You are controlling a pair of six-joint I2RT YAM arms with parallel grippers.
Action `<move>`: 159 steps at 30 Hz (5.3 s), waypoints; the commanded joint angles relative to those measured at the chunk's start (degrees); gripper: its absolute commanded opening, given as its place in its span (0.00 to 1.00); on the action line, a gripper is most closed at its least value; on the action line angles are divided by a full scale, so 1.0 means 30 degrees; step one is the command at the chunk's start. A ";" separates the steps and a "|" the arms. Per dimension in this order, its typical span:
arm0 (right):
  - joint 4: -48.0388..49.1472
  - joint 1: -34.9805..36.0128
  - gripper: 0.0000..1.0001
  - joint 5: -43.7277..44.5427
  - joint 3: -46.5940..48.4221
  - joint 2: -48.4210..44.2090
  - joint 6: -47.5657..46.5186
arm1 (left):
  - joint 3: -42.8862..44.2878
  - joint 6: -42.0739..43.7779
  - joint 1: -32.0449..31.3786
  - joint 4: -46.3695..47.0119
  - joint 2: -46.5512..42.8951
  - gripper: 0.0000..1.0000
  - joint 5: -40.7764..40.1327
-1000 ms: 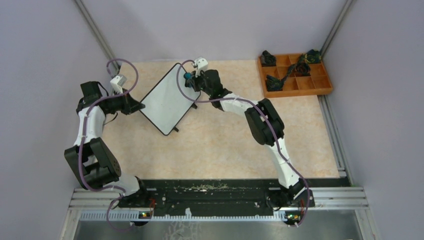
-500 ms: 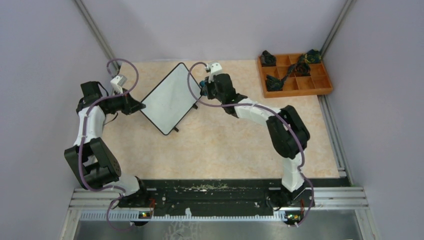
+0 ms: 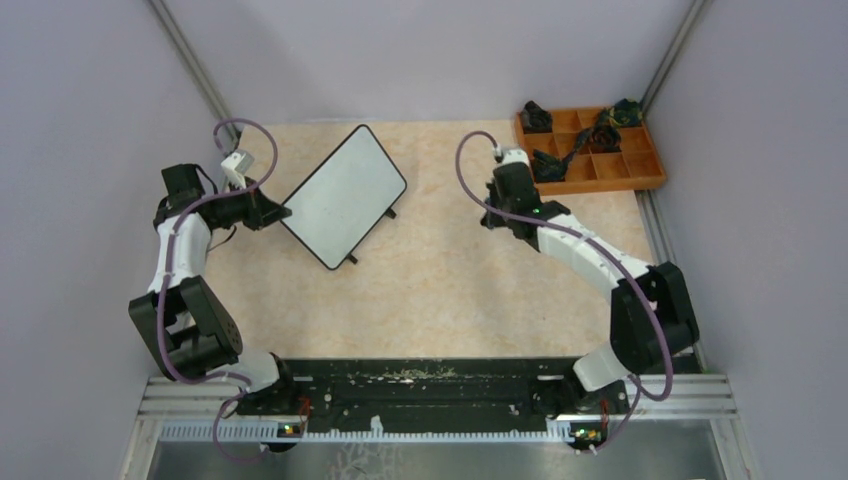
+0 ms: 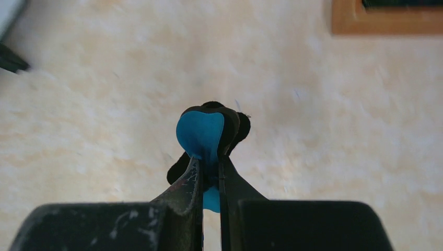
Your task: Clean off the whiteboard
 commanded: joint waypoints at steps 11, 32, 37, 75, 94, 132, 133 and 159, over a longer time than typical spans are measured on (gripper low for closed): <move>-0.5088 -0.2541 0.00 0.1837 -0.5986 -0.6906 0.3013 | -0.1069 0.1614 -0.0397 -0.1053 0.0439 0.00 -0.2310; -0.2756 -0.3016 0.24 -0.0849 -0.6928 -0.3167 0.2528 | -0.0913 0.1568 -0.0400 -0.1134 0.0929 0.04 -0.2310; -0.2595 -0.3024 0.29 -0.1239 -0.7068 -0.2646 0.2432 | -0.0827 0.1530 -0.0398 -0.1186 0.1079 0.07 -0.2328; -0.2218 -0.3017 0.51 -0.1485 -0.7406 -0.3291 0.2059 | -0.0007 0.0870 -0.0360 -0.1881 -0.0352 0.67 -0.1094; -0.3120 -0.3017 0.64 0.2013 -0.7862 -0.7018 0.3004 | -0.1957 -0.2686 -0.0232 0.2793 -0.4277 0.83 -0.5506; -0.1266 -0.3016 0.64 0.1009 -0.8446 -0.6897 0.3067 | -1.3815 -1.0180 -0.0834 2.2183 -0.5496 0.77 -1.7184; -0.1270 -0.3020 0.64 0.0961 -0.8433 -0.6876 0.3055 | -1.3834 -1.0184 -0.1119 2.2323 -0.5386 0.77 -1.7401; -0.0901 -0.3016 0.64 0.0964 -0.8519 -0.6811 0.2782 | -1.4459 -1.0250 -0.4680 2.4394 -0.3515 0.77 -2.0602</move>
